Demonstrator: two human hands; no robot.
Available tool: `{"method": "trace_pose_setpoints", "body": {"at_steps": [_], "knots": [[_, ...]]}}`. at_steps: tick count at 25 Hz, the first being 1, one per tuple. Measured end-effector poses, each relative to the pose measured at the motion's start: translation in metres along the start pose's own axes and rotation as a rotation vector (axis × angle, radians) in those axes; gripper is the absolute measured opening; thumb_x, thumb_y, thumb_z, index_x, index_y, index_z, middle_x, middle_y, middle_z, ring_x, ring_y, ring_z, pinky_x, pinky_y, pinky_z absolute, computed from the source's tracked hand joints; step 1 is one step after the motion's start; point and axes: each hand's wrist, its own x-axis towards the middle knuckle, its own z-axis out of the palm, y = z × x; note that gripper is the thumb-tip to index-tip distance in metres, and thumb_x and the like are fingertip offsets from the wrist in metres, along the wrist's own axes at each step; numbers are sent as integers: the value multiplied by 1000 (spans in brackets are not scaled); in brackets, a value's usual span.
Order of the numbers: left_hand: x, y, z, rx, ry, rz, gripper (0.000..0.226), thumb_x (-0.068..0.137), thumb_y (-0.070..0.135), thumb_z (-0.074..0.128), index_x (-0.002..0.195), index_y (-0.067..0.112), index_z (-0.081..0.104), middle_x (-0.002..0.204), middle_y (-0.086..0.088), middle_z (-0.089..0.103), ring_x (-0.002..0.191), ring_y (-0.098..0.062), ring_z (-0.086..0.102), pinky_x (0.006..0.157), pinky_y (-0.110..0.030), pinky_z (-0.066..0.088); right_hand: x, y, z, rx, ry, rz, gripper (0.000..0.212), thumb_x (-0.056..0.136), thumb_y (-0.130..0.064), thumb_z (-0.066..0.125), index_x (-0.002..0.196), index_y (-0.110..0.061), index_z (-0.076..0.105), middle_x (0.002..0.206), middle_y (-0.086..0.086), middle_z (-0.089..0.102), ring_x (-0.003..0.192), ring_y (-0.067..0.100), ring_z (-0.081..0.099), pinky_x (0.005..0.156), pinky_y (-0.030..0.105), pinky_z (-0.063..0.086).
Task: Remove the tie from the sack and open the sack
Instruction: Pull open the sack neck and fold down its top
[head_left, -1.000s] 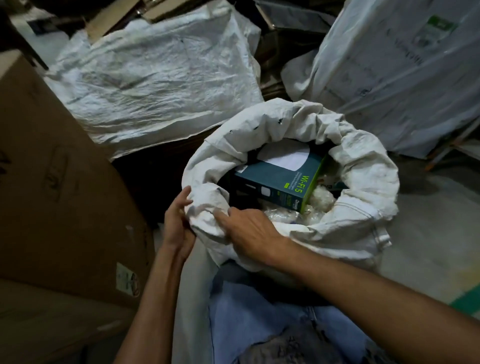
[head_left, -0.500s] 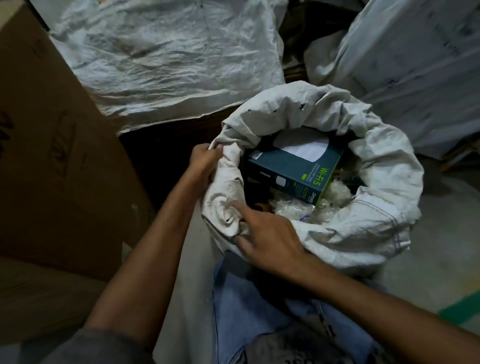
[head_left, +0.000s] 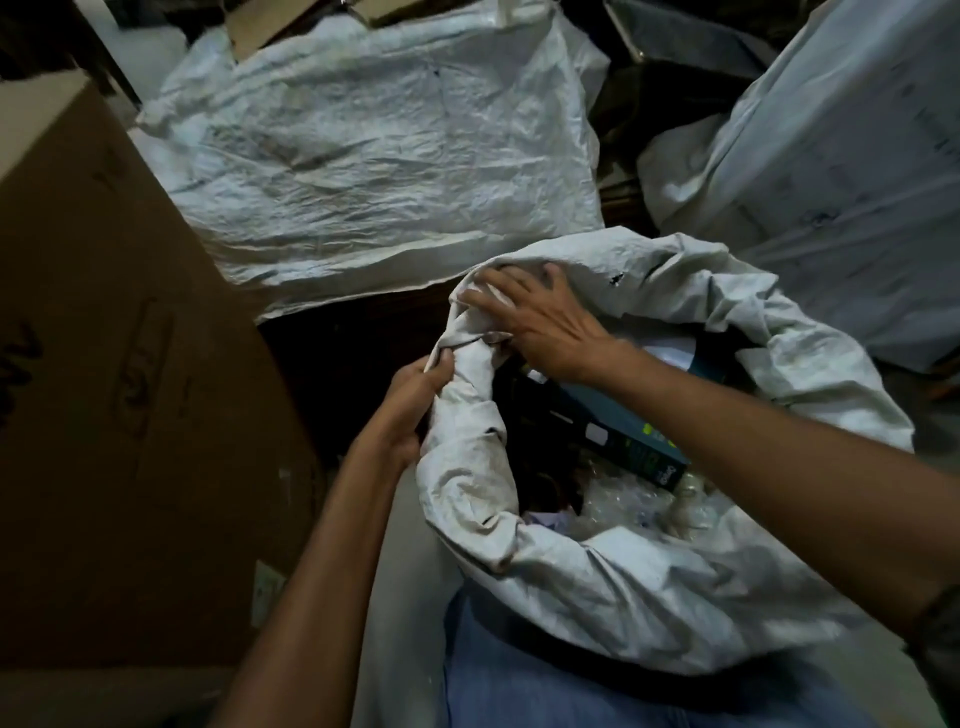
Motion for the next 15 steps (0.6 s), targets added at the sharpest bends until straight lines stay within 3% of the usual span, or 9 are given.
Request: {"method": "trace_pose_setpoints", "body": {"at_steps": [4, 6, 8, 10, 13, 15], "knots": [[8, 10, -1, 203, -16, 27, 36, 105, 46, 48, 110, 20, 72, 91, 5, 80, 82, -7, 76, 64, -21, 58, 21, 26, 16, -69, 195, 6, 84, 80, -60, 64, 156, -39, 33, 160, 2, 37, 139, 28, 33, 103, 53, 29], [17, 12, 5, 251, 13, 46, 46, 102, 56, 41, 107, 22, 72, 87, 8, 79, 82, -6, 76, 61, -19, 56, 32, 37, 13, -65, 198, -11, 71, 75, -57, 73, 139, -36, 52, 142, -2, 56, 130, 26, 42, 99, 50, 30], [30, 12, 10, 232, 25, -18, 54, 99, 62, 43, 117, 19, 71, 100, 2, 79, 92, -13, 76, 68, -24, 59, 43, 47, 2, 32, 51, -55, 35, 77, -47, 78, 105, -30, 63, 105, -5, 70, 111, 25, 54, 93, 46, 33], [38, 13, 13, 260, 75, -49, 56, 97, 66, 49, 117, 19, 71, 107, -4, 77, 101, -23, 75, 79, -34, 60, 54, 54, -9, 112, -153, -54, 19, 83, -43, 73, 90, -29, 62, 93, -7, 70, 104, 23, 58, 90, 43, 34], [54, 25, 23, 636, 203, 250, 67, 84, 82, 48, 119, 28, 66, 117, 3, 69, 110, -19, 67, 94, -39, 55, 75, 68, -15, 177, -262, -25, 20, 85, -44, 73, 86, -26, 67, 90, -1, 72, 97, 28, 65, 76, 36, 39], [69, 39, 37, 916, 188, 381, 53, 89, 68, 57, 119, 26, 70, 115, 5, 72, 106, -15, 67, 91, -36, 54, 85, 75, -23, 228, -351, -22, 27, 79, -45, 80, 90, -21, 71, 85, 1, 69, 91, 31, 66, 67, 33, 41]]}}
